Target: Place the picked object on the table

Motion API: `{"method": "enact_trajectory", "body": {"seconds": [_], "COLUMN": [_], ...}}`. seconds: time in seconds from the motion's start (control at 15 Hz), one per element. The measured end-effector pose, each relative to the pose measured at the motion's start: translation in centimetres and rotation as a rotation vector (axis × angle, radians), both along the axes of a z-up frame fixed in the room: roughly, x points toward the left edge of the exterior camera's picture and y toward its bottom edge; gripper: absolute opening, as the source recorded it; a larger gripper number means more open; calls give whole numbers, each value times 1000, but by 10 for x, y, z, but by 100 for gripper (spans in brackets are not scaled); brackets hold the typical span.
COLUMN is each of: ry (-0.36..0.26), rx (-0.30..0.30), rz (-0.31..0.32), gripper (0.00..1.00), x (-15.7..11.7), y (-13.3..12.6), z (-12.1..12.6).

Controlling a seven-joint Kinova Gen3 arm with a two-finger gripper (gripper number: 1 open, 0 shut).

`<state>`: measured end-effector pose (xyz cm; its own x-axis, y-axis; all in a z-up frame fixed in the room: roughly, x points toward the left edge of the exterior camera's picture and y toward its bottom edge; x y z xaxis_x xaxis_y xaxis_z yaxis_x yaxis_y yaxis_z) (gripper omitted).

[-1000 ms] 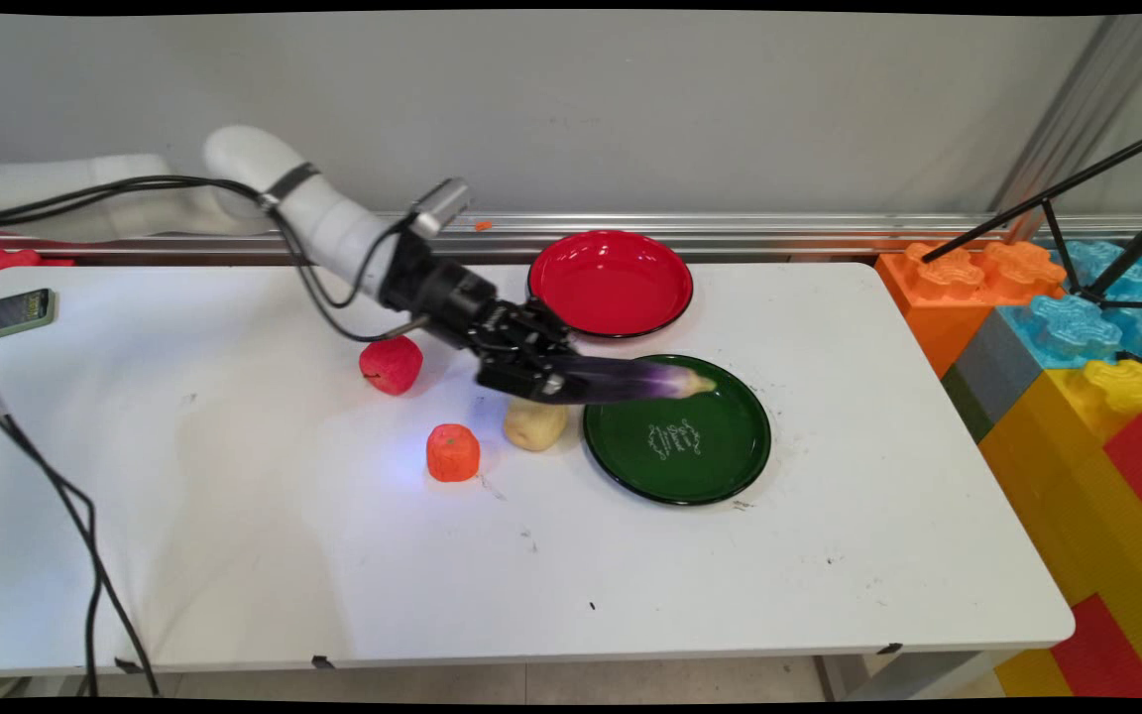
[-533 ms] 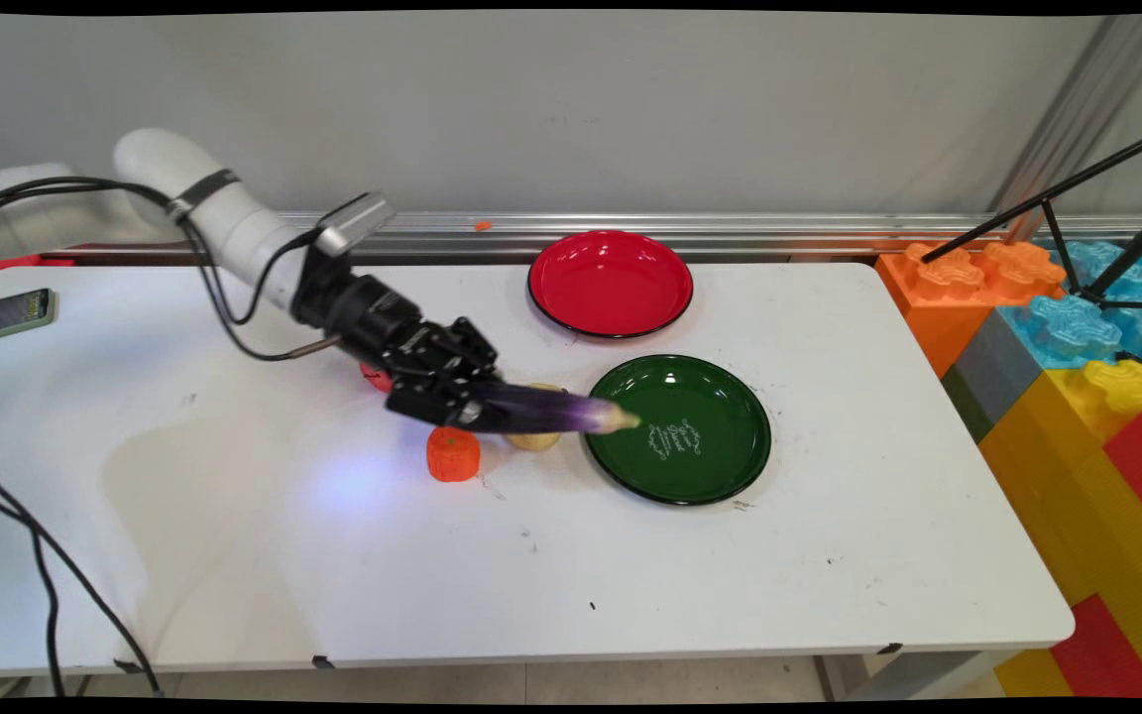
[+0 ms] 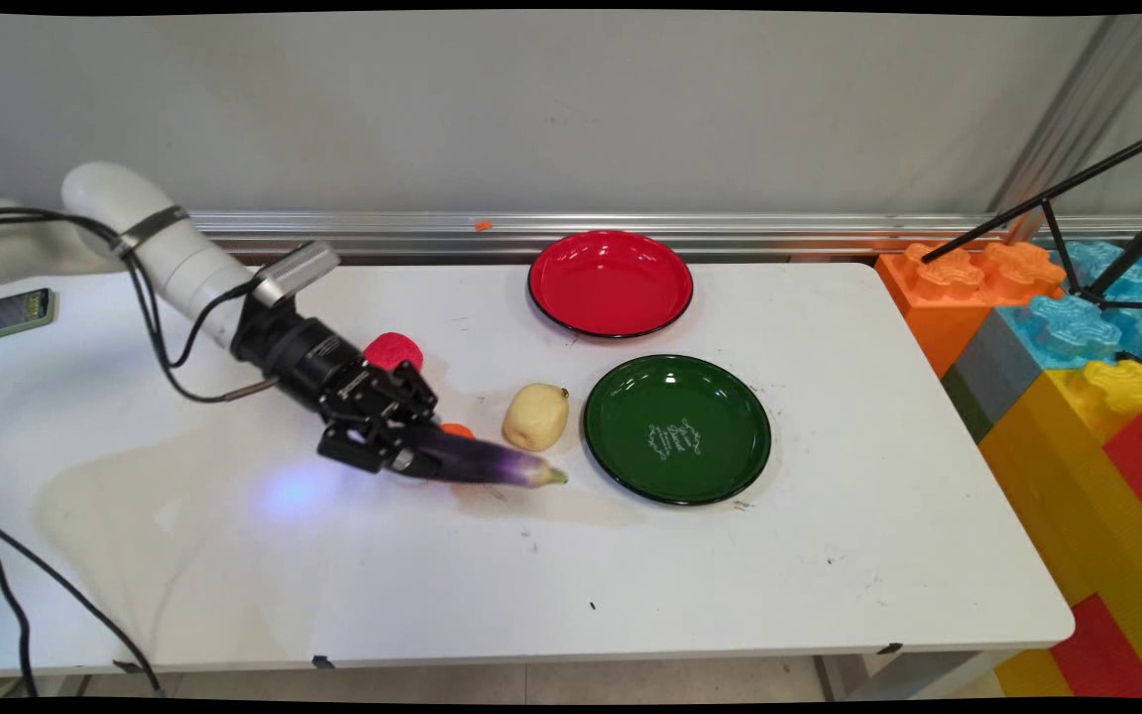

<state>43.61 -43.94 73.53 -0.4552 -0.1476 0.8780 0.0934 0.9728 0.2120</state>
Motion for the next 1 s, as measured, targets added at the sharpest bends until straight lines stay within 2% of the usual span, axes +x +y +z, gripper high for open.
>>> {"method": "enact_trajectory", "body": {"seconds": [0.53, 1.0], "ry": [-48, -78], "rx": [33, 36], "rz": [-32, -22], "gripper": [0, 0], "x": [25, 27], "y": [28, 29], "z": [-40, -69]}}
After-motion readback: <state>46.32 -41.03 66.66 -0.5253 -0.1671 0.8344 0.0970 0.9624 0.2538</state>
